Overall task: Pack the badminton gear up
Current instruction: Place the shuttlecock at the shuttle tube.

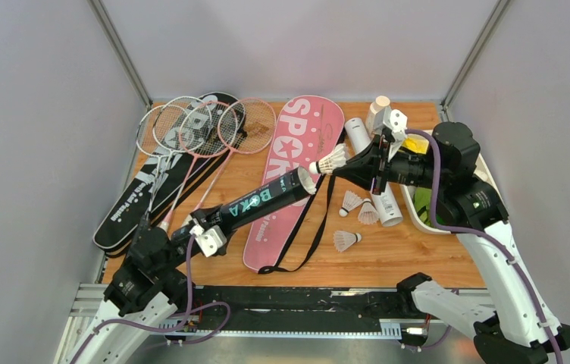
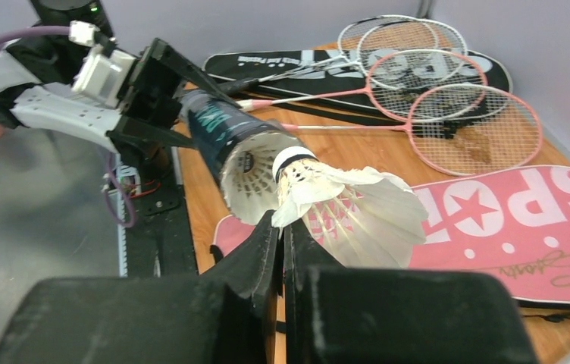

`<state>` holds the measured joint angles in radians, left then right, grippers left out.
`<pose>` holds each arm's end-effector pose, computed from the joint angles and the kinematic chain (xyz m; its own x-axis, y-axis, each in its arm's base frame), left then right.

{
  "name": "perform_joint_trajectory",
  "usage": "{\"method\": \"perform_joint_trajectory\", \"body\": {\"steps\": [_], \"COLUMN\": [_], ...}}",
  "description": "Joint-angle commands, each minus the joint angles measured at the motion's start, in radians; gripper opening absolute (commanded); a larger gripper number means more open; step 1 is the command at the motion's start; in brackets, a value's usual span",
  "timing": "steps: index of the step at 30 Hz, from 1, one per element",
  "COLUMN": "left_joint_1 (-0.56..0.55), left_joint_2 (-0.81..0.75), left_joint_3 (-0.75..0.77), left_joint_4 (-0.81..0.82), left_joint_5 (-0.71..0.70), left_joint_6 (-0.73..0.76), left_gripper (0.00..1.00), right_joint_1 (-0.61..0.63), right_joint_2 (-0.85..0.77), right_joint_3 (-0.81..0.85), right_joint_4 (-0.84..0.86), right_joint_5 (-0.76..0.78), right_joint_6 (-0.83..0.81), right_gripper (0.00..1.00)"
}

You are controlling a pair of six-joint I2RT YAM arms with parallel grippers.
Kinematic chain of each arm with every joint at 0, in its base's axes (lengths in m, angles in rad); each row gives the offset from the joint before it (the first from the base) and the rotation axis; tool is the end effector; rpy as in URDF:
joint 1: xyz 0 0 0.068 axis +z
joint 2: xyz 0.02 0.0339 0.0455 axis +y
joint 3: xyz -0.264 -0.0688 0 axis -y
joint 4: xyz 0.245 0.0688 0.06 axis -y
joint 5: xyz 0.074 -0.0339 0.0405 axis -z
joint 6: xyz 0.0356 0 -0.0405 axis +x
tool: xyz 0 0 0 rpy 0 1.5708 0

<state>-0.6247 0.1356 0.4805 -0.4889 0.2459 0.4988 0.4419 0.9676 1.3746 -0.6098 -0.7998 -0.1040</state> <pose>0.0567 -0.0515 0.2729 0.2626 0.3827 -0.8858 0.7254 0.5270 0.4427 0.1412 0.0950 0.4631 -0.0842 -0.1199 -0.9892 -0.9469 0.3188 0.0420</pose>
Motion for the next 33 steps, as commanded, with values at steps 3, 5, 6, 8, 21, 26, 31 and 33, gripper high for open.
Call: {"method": "perform_joint_trajectory", "body": {"steps": [3, 5, 6, 8, 21, 26, 31, 33], "left_joint_1": [0.003, 0.002, 0.003, 0.003, 0.003, 0.003, 0.003, 0.003], "left_joint_2": [-0.011, -0.010, -0.009, -0.008, 0.018, 0.018, 0.015, 0.017], "left_joint_3": [0.052, 0.051, 0.052, 0.052, 0.053, 0.050, 0.048, 0.049], "left_joint_4": [0.069, 0.075, 0.079, 0.082, 0.082, 0.079, 0.084, 0.093], "left_joint_5": [0.053, 0.060, 0.066, 0.085, 0.109, 0.129, 0.134, 0.128], "left_joint_6": [0.019, 0.014, 0.012, 0.012, 0.046, 0.076, 0.096, 0.085], "left_gripper": [0.00, 0.00, 0.00, 0.00, 0.00, 0.00, 0.00, 0.00], "right_joint_1": [0.001, 0.002, 0.008, 0.026, 0.267, 0.282, 0.285, 0.284], "right_joint_2": [-0.016, -0.006, -0.001, 0.008, 0.125, 0.158, 0.178, 0.182], "right_joint_3": [-0.028, -0.043, -0.050, -0.069, -0.093, -0.109, -0.105, -0.099], "right_joint_4": [0.005, 0.014, 0.022, 0.043, 0.137, 0.152, 0.156, 0.160], "right_joint_5": [-0.132, -0.155, -0.168, -0.170, -0.054, -0.033, -0.037, -0.033], "right_joint_6": [0.064, 0.073, 0.077, 0.093, 0.127, 0.126, 0.126, 0.132], "right_gripper": [0.04, 0.04, 0.04, 0.03, 0.02, 0.05, 0.09, 0.12]}}
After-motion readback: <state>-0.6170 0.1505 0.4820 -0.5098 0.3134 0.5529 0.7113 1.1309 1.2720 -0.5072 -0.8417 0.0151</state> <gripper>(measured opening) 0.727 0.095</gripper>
